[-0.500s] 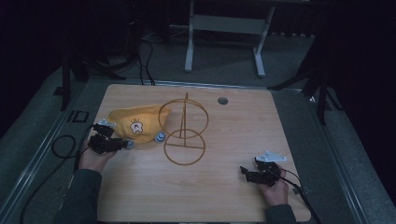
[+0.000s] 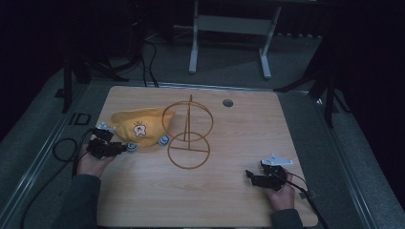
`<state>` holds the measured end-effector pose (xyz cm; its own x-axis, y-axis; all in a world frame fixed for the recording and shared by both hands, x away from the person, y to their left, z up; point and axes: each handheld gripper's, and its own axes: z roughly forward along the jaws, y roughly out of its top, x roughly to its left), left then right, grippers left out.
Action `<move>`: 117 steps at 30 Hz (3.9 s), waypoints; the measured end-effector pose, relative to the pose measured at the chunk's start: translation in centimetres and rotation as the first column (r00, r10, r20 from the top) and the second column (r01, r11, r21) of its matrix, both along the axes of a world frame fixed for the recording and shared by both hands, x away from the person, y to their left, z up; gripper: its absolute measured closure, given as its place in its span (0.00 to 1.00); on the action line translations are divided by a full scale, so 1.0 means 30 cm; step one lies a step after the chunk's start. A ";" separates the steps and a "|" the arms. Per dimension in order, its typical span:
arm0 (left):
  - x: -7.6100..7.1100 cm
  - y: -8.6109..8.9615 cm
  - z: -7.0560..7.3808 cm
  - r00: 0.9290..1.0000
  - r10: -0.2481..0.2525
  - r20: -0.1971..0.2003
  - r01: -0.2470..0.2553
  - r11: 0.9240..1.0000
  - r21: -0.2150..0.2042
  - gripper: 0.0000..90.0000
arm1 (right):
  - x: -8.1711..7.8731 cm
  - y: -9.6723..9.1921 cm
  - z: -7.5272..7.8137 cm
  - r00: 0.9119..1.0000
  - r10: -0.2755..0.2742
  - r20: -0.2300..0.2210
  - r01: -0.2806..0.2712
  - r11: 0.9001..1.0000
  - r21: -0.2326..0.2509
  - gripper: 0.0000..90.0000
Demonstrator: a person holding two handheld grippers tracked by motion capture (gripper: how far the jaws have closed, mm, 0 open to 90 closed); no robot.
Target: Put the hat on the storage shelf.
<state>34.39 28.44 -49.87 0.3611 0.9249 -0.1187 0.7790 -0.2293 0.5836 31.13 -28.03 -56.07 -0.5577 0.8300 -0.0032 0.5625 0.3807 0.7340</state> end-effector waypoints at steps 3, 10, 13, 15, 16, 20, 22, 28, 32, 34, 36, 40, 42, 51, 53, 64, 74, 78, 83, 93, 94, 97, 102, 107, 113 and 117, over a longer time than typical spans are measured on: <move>0.001 0.001 -0.005 1.000 0.002 -0.002 -0.002 1.000 0.007 0.72 | 0.000 0.000 0.000 1.000 0.000 0.000 0.000 1.000 0.000 0.26; 0.009 0.010 -0.014 1.000 0.025 -0.005 -0.025 1.000 0.017 0.71 | 0.000 0.000 0.000 1.000 0.000 0.000 0.000 1.000 0.000 0.26; 0.012 0.013 -0.017 1.000 0.029 -0.008 -0.029 0.999 0.017 0.70 | 0.000 0.000 0.000 1.000 0.000 0.000 0.000 1.000 0.000 0.26; 0.020 0.014 -0.025 0.999 0.035 -0.013 -0.034 0.999 0.018 0.70 | 0.000 0.000 0.000 1.000 0.000 0.000 0.000 1.000 0.000 0.26; 0.023 0.014 -0.028 0.999 0.036 -0.016 -0.036 0.999 0.020 0.70 | 0.000 0.000 0.000 1.000 0.000 0.000 0.000 1.000 0.000 0.26; 0.034 0.015 -0.042 0.999 0.052 -0.013 -0.052 0.998 0.029 0.69 | 0.000 0.000 0.000 1.000 0.000 0.001 0.000 1.000 0.000 0.26; 0.040 0.016 -0.048 0.998 0.060 -0.013 -0.060 0.998 0.027 0.68 | 0.000 0.000 0.000 1.000 0.000 0.000 0.000 1.000 0.000 0.26; 0.062 0.012 -0.056 0.997 0.073 -0.017 -0.073 0.997 0.025 0.68 | 0.000 0.000 0.000 1.000 0.000 0.001 0.000 1.000 0.000 0.26; 0.075 0.003 -0.063 0.997 0.076 -0.021 -0.075 0.997 0.021 0.68 | 0.000 0.000 0.000 1.000 0.000 0.001 0.000 1.000 0.000 0.26; 0.083 -0.006 -0.067 0.997 0.079 -0.027 -0.078 0.997 0.022 0.68 | 0.000 0.000 0.000 1.000 0.000 0.001 0.000 1.000 0.000 0.26; 0.090 -0.012 -0.072 0.996 0.082 -0.033 -0.081 0.996 0.026 0.68 | 0.000 0.000 0.000 1.000 0.001 0.000 -0.001 1.000 0.000 0.26; 0.102 -0.017 -0.081 0.996 0.076 -0.040 -0.075 0.997 0.017 0.67 | 0.000 0.000 0.000 1.000 0.000 0.001 0.000 1.000 0.000 0.26; 0.107 -0.023 -0.087 0.996 0.076 -0.044 -0.075 0.997 0.024 0.67 | 0.000 0.000 0.000 1.000 0.000 0.001 0.000 1.000 0.000 0.26; 0.107 -0.036 -0.099 0.995 0.076 -0.062 -0.073 0.996 0.048 0.68 | 0.000 0.000 0.000 1.000 0.000 0.001 0.000 1.000 0.000 0.26; 0.106 -0.037 -0.102 0.995 0.073 -0.065 -0.069 0.996 0.054 0.68 | 0.000 0.000 0.000 1.000 0.000 0.000 0.000 1.000 0.000 0.26; 0.108 -0.028 -0.118 0.993 0.081 -0.086 -0.078 0.996 0.046 0.58 | 0.000 0.000 0.000 1.000 0.000 0.000 0.000 1.000 0.000 0.26; 0.109 -0.042 -0.119 0.993 0.058 -0.106 -0.054 0.998 0.036 0.73 | 0.000 0.000 0.000 1.000 0.000 0.000 0.000 1.000 0.000 0.26; 0.104 -0.041 -0.114 0.993 0.053 -0.101 -0.052 0.998 0.020 0.85 | 0.000 0.000 0.000 1.000 0.000 0.000 0.000 1.000 0.000 0.26; 0.098 -0.043 -0.104 0.994 0.047 -0.096 -0.048 0.999 -0.007 0.92 | 0.000 0.000 0.000 1.000 0.000 0.000 0.000 1.000 0.000 0.26; 0.082 -0.024 -0.035 0.999 0.018 -0.042 -0.023 0.993 -0.119 0.94 | 0.000 0.000 0.000 1.000 0.000 0.000 0.000 1.000 0.000 0.26; 0.082 -0.022 -0.020 0.999 0.021 -0.032 -0.025 0.991 -0.134 0.94 | 0.000 0.000 0.000 1.000 0.000 0.000 0.000 1.000 0.000 0.26; 0.082 -0.022 0.014 1.000 0.018 -0.006 -0.019 0.989 -0.145 0.94 | 0.000 0.000 0.000 1.000 0.000 0.000 0.000 1.000 0.000 0.26; 0.091 -0.028 0.083 0.999 0.012 0.040 -0.006 0.989 -0.148 0.94 | 0.000 0.000 0.000 1.000 0.000 0.000 0.000 1.000 0.000 0.26; 0.095 -0.033 0.140 0.997 0.011 0.078 0.002 0.987 -0.160 0.94 | 0.000 0.000 0.000 1.000 0.000 0.000 0.000 1.000 0.000 0.26; 0.088 -0.053 0.199 0.993 0.003 0.119 0.016 0.986 -0.163 0.95 | 0.000 0.000 0.000 1.000 0.000 0.000 0.000 1.000 0.000 0.26; 0.084 -0.060 0.236 0.990 -0.006 0.142 0.029 0.987 -0.161 0.95 | 0.000 0.000 0.000 1.000 0.000 0.000 0.000 1.000 0.000 0.26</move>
